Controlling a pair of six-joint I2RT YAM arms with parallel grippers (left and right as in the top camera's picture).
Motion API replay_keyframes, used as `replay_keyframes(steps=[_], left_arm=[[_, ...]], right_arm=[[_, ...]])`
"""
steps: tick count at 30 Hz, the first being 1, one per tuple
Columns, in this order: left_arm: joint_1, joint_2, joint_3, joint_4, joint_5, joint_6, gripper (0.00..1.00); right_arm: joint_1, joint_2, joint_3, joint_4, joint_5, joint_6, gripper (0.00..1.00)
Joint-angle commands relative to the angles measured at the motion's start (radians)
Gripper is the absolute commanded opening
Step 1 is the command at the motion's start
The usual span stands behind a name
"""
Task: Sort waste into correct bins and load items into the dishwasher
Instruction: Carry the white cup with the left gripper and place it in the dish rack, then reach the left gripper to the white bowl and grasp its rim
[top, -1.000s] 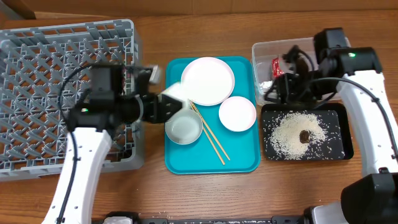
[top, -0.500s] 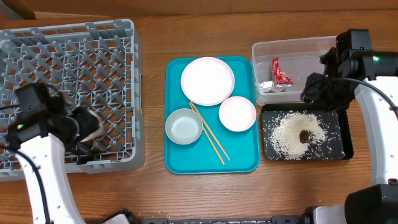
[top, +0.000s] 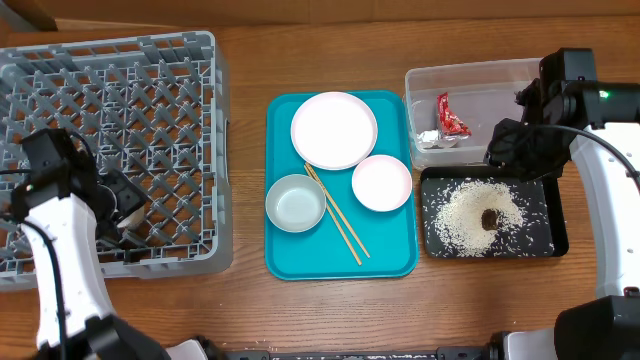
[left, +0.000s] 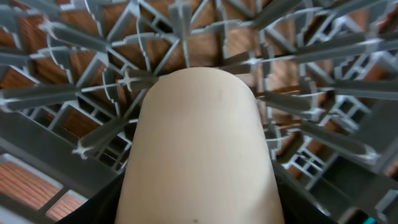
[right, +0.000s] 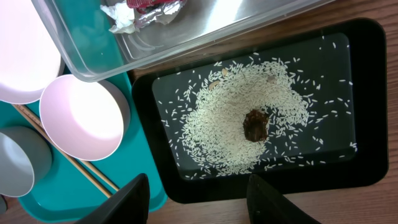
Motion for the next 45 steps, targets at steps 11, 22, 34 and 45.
replay_keyframes(steps=[11,22,34,45], left_arm=[[0.003,0.058,0.059,-0.013,0.023,0.016,1.00],[-0.202,-0.126,0.140,-0.005,0.351,0.102,1.00],[-0.835,0.031,0.123,0.010,0.138,0.101,0.99],[-1.047,0.363,0.123,0.036,0.120,0.101,0.61]], right_arm=[[-0.001,-0.021,0.014,0.002,0.005,0.008,0.54],[-0.001,-0.021,0.014,0.002,-0.007,0.008,0.72],[-0.001,-0.021,0.014,-0.002,-0.011,0.008,0.73],[-0.001,-0.021,0.014,-0.010,-0.011,0.008,0.74]])
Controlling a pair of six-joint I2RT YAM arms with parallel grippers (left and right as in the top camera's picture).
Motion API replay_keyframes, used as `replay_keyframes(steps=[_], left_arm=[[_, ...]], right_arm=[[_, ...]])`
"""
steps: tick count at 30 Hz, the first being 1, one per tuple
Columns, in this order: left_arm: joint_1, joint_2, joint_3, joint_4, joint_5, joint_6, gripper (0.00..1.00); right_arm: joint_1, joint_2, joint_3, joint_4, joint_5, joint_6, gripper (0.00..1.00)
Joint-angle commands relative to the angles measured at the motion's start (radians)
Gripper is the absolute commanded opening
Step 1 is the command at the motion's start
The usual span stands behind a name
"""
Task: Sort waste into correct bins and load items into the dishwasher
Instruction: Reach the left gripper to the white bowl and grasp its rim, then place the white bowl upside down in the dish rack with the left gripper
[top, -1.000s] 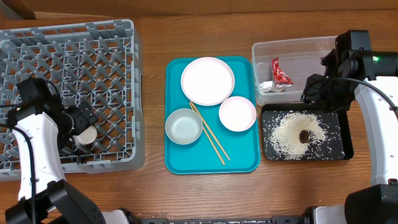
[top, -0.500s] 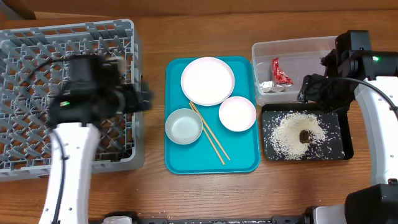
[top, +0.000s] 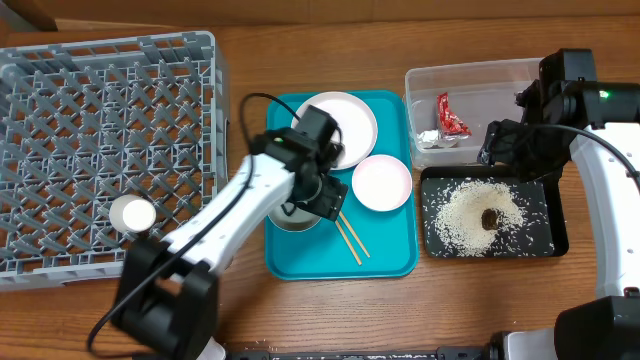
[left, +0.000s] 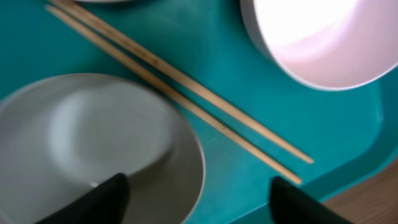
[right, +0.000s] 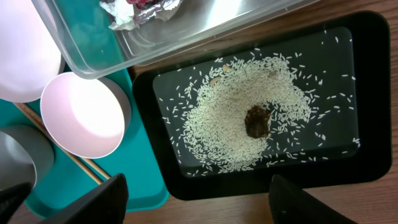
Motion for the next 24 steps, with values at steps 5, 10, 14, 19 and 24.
replay_keyframes(steps=[5,10,14,19,24], left_arm=[[-0.014,0.116,-0.004,0.002,-0.021,0.011,0.13],[-0.014,0.110,0.036,-0.024,-0.023,0.010,0.04],[-0.010,0.086,0.138,-0.117,-0.023,0.007,0.04],[0.039,0.013,0.295,-0.217,-0.031,0.007,0.04],[0.192,-0.083,0.399,-0.240,-0.004,0.013,0.04]], right_arm=[[-0.001,-0.022,0.014,-0.004,-0.004,-0.002,0.74],[-0.001,-0.021,0.014,-0.006,-0.005,-0.002,0.74],[-0.001,-0.021,0.014,-0.006,-0.004,-0.002,0.74],[-0.001,-0.022,0.014,-0.006,-0.004,-0.002,0.74],[-0.001,-0.021,0.014,-0.006,-0.004,-0.002,0.75]])
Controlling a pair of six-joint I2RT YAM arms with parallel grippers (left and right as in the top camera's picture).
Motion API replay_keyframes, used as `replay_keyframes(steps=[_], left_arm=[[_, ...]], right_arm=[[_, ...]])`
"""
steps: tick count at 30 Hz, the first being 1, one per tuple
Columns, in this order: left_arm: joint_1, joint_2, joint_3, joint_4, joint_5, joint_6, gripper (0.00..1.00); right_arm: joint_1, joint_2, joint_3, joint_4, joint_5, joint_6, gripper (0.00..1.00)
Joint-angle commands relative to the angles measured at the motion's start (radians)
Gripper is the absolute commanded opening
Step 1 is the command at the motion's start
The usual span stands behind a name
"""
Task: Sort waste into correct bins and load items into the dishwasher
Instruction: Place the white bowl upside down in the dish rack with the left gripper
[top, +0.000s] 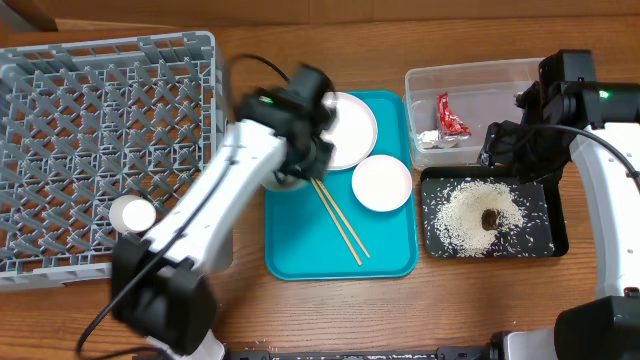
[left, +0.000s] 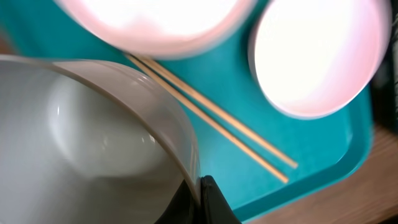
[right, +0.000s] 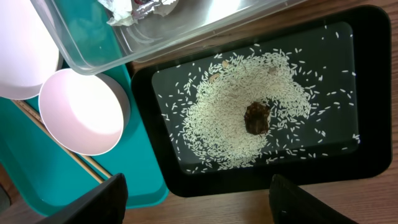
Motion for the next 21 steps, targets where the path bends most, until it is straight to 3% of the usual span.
replay_keyframes(steps=[1,13,21], left_arm=[[0.137,-0.104,0.075,-0.004,0.046,0.021,0.04],[0.699,-0.063,0.086,-0.006,0.675,0.452,0.04],[0.875,0.084,0.086,-0.122,0.943,0.642,0.04]], right_arm=[[-0.001,-0.021,0.014,0.005,-0.004,-0.002,0.75],[-0.001,-0.022,0.014,0.004,-0.005,-0.002,0.75],[-0.001,-0.021,0.014,0.001,-0.005,-0.002,0.75]])
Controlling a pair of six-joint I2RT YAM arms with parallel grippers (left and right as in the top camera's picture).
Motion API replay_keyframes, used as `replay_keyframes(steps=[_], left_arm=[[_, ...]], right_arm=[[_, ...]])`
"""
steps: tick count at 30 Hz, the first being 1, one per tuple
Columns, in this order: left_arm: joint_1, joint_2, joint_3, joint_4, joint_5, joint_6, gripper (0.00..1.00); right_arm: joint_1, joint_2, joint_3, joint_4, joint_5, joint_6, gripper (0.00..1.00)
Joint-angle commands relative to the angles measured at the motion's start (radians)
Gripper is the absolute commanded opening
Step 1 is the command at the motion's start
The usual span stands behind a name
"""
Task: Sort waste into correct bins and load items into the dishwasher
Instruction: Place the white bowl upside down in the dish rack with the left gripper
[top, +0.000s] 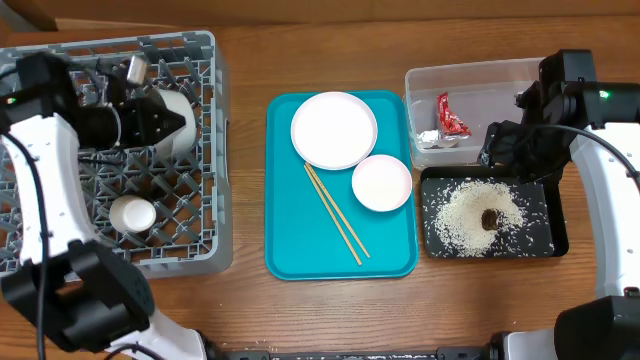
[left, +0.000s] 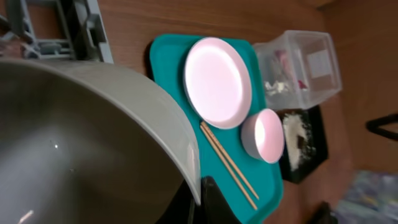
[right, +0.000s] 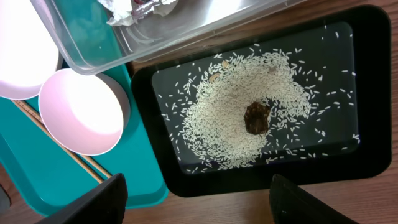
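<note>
My left gripper is shut on the rim of a grey bowl, held tilted on its side over the upper middle of the grey dishwasher rack. The bowl fills most of the left wrist view. A cream cup stands in the rack's lower part. On the teal tray lie a white plate, a pink bowl and a pair of chopsticks. My right gripper hangs open above the black tray of rice, nothing between its fingers.
A clear plastic bin at the back right holds a red wrapper and crumpled foil. A brown lump sits in the rice. Bare wooden table runs along the front edge.
My left gripper has moved with the grey bowl from the teal tray's left side to above the dishwasher rack. The right arm has not moved.
My left gripper was down in the rack at the cream cup. Then the cup stood alone in the rack and the gripper was open at the grey bowl on the tray. It then was shut on the bowl's rim, and now holds it over the rack.
</note>
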Motion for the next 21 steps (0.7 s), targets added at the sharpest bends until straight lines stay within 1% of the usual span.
replay_keyframes(steps=[1,5,8,18,21], left_arm=[[0.029,0.074,0.010,-0.050,0.200,0.167,0.04],[0.046,0.151,0.010,-0.114,0.250,0.236,0.04],[0.056,0.201,0.010,-0.143,0.250,0.278,0.04],[0.140,0.303,0.010,-0.209,0.237,0.280,0.04],[0.175,0.315,0.010,-0.243,0.189,0.280,0.04]], right_arm=[[-0.001,-0.021,0.014,0.002,-0.004,-0.002,0.75],[-0.001,-0.021,0.014,0.002,-0.004,-0.002,0.75],[-0.001,-0.021,0.014,0.000,-0.004,-0.002,0.75],[-0.001,-0.021,0.013,-0.002,-0.004,-0.002,0.75],[-0.001,-0.021,0.013,-0.002,-0.004,-0.002,0.75]])
